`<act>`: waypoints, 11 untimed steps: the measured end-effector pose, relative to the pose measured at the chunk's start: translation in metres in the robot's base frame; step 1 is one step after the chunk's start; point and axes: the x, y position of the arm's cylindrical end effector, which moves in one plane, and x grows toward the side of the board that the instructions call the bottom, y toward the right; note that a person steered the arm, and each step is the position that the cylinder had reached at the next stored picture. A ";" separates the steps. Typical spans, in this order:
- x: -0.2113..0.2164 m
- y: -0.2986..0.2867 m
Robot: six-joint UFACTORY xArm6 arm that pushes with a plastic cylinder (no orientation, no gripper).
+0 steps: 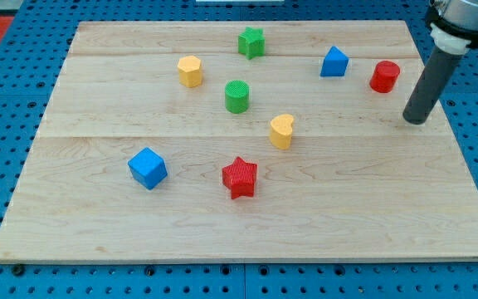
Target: Push the blue triangle to the center
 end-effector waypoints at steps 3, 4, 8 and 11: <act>-0.088 -0.028; -0.099 -0.027; -0.126 -0.175; -0.029 -0.161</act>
